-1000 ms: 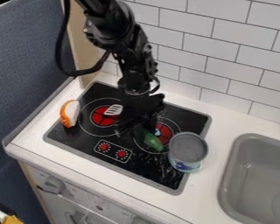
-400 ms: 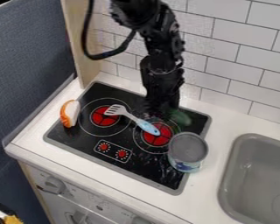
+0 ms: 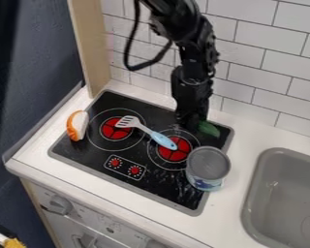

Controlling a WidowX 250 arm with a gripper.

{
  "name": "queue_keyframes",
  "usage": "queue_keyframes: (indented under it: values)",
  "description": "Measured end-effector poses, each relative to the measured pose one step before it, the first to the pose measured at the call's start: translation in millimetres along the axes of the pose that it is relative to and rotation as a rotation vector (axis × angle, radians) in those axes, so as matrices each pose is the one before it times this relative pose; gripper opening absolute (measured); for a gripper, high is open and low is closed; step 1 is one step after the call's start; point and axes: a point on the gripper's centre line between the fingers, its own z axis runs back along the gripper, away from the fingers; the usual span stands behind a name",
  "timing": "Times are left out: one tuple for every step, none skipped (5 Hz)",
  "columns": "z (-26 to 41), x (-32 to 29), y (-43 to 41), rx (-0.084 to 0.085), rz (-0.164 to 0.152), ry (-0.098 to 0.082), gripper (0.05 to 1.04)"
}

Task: Moved the green object to the top side of the right burner

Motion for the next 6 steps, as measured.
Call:
queue_keyframes:
  values:
    - [-16.91,0.35,-3.44,0.0376,-0.0043,-0.0088,0.329]
    - [-3.55,0.48,-4.37,0.0077,-0.0073,0.0003,0.399]
    - [-0.27,0.36,0.25,0.0285,-0.0055,0.0088,0.699]
    - [0.53,-0.99,4.61,-0.0041,0.0029,0.0099,0.959]
    - [-0.02,0.16,0.29,-0.0001,0.0060,0.0143,1.001]
    - [17.33,-1.43,-2.86,-0.0289,-0.0142,0.0075,1.000]
